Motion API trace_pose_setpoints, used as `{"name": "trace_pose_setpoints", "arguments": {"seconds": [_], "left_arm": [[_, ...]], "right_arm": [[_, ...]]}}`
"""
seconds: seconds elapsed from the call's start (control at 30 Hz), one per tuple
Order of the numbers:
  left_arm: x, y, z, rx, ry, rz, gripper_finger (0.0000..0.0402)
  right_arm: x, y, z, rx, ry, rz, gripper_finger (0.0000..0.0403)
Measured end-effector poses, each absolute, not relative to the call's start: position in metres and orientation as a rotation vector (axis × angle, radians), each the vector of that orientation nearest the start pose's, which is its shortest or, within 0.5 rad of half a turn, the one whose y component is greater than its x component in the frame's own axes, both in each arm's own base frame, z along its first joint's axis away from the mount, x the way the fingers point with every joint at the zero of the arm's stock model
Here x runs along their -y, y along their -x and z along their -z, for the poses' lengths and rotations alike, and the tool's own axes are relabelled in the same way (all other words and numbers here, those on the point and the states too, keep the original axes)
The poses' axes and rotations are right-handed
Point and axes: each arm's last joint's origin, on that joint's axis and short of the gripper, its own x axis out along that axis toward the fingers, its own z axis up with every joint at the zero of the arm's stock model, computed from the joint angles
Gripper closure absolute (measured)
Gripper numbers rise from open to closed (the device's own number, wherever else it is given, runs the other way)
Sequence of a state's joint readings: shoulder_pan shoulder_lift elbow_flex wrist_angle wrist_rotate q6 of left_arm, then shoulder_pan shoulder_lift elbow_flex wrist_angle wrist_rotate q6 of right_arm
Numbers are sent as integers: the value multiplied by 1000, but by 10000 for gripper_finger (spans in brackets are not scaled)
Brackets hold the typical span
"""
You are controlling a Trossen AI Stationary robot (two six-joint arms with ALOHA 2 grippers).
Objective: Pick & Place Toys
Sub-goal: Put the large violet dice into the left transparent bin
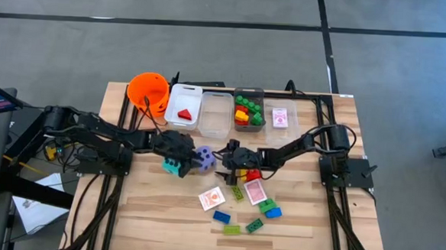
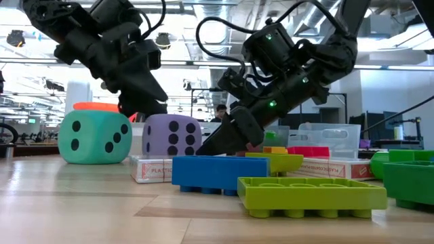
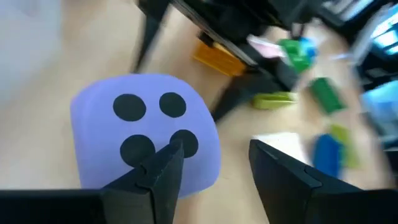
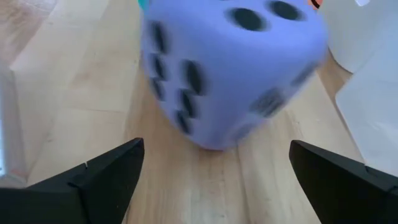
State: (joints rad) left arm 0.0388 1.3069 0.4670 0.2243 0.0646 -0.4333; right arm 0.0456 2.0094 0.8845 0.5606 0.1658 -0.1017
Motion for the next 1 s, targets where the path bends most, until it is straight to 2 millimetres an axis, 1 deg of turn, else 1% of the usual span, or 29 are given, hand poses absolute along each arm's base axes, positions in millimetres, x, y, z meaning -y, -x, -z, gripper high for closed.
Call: {"name": "trace_pose_setpoints", "arguments": {"seconds": [0.17,0.27,0.57,0.83,1.0], "left_arm": [[-12,-238,-160,-593,212,-174,220],[-12,-238,-160,-597,142,-175,220],[1,-240,-162,-570,108,-84,220],[14,-239,-161,-582,98,-31,220],[17,-238,-160,-600,93,-22,220]], "right_arm": [[-12,-373,-96,-562,167,86,7],[-12,-374,-97,-557,168,86,7],[-12,-374,-97,-557,168,86,7],[-12,-374,-97,-562,169,86,7],[-12,-373,-96,-569,169,86,7]]}}
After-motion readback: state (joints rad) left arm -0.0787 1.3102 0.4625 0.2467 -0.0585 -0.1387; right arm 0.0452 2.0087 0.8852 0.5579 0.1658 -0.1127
